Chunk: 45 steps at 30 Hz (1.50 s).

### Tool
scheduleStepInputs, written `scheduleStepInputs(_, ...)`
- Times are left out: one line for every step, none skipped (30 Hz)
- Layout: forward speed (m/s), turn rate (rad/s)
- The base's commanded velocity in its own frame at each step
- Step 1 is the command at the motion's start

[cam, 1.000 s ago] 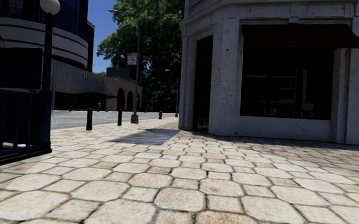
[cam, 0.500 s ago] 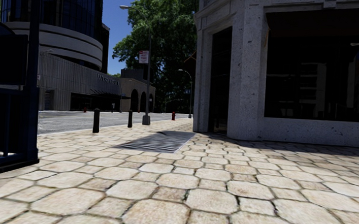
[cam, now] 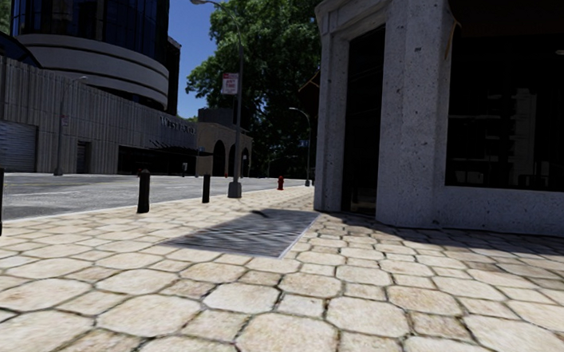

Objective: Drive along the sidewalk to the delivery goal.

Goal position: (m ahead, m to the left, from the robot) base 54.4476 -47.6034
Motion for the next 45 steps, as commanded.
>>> scheduleStepInputs(1.49, 0.69)
scheduleStepInputs(1.49, 0.57)
scheduleStepInputs(1.49, 0.33)
scheduleStepInputs(1.49, 0.13)
scheduleStepInputs(1.49, 0.04)
scheduleStepInputs(1.49, 0.00)
scheduleStepInputs(1.49, 0.00)
scheduleStepInputs(1.49, 0.00)
scheduleStepInputs(1.49, 0.00)
scheduleStepInputs(1.49, 0.00)
scheduleStepInputs(1.49, 0.00)
scheduleStepInputs(1.49, 0.00)
scheduleStepInputs(1.49, 0.00)
scheduleStepInputs(1.49, 0.00)
scheduleStepInputs(1.49, 0.00)
scheduleStepInputs(1.49, 0.00)
scheduleStepInputs(1.49, 0.00)
scheduleStepInputs(1.49, 0.00)
scheduleStepInputs(1.49, 0.00)
scheduleStepInputs(1.49, 0.00)
scheduleStepInputs(1.49, 0.00)
scheduleStepInputs(1.49, 0.00)
scheduleStepInputs(1.49, 0.00)
scheduleStepInputs(1.49, 0.00)
scheduleStepInputs(1.49, 0.00)
scheduleStepInputs(1.49, 0.00)
scheduleStepInputs(1.49, 0.00)
scheduleStepInputs(1.49, 0.00)
scheduleStepInputs(1.49, 0.00)
scheduleStepInputs(1.49, 0.00)
scheduleStepInputs(1.49, 0.00)
scheduleStepInputs(1.49, 0.00)
scheduleStepInputs(1.49, 0.00)
scheduleStepInputs(1.49, 0.00)
scheduleStepInputs(1.49, 0.00)
scheduleStepInputs(1.49, 0.00)
scheduleStepInputs(1.49, 0.00)
scheduleStepInputs(1.49, 0.00)
scheduleStepInputs(1.49, 0.00)
scheduleStepInputs(1.49, 0.00)
scheduleStepInputs(1.49, 0.00)
scheduleStepInputs(1.49, 0.00)
scheduleStepInputs(1.49, 0.00)
scheduleStepInputs(1.49, 0.00)
scheduleStepInputs(1.49, 0.00)
